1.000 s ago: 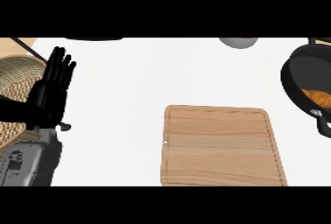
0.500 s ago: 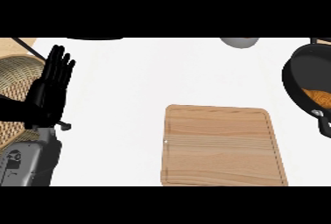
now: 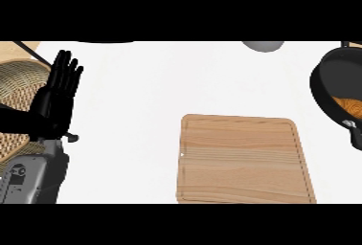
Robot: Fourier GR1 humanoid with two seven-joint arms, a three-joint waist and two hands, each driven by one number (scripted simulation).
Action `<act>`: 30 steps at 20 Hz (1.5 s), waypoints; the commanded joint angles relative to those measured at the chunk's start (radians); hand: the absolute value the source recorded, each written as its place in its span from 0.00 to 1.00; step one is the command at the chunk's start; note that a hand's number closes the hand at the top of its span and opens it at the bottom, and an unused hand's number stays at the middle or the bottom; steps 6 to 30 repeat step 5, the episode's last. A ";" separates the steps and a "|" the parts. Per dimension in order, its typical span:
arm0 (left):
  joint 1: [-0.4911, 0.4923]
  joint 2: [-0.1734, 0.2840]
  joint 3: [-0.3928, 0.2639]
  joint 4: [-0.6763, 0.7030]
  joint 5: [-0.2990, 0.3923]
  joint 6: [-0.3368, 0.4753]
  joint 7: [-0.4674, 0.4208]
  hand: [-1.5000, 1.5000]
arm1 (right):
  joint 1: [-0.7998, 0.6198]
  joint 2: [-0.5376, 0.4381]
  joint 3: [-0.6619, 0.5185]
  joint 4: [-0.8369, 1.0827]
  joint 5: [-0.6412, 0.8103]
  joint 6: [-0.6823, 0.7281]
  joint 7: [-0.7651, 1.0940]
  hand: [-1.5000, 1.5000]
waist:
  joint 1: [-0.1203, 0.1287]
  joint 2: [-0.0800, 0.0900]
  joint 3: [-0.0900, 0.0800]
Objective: Pick the croissant from the cutting board and place it in the pot
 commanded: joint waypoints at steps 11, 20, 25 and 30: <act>-0.003 -0.009 -0.008 -0.012 -0.003 0.008 0.017 0.50 | 0.076 -0.049 -0.031 -0.002 -0.030 0.049 -0.029 0.00 | 0.004 -0.001 0.003; -0.003 -0.009 -0.008 -0.012 -0.003 0.008 0.017 0.50 | 0.076 -0.049 -0.031 -0.002 -0.030 0.049 -0.029 0.00 | 0.004 -0.001 0.003; -0.003 -0.009 -0.008 -0.012 -0.003 0.008 0.017 0.50 | 0.076 -0.049 -0.031 -0.002 -0.030 0.049 -0.029 0.00 | 0.004 -0.001 0.003; -0.003 -0.009 -0.008 -0.012 -0.003 0.008 0.017 0.50 | 0.076 -0.049 -0.031 -0.002 -0.030 0.049 -0.029 0.00 | 0.004 -0.001 0.003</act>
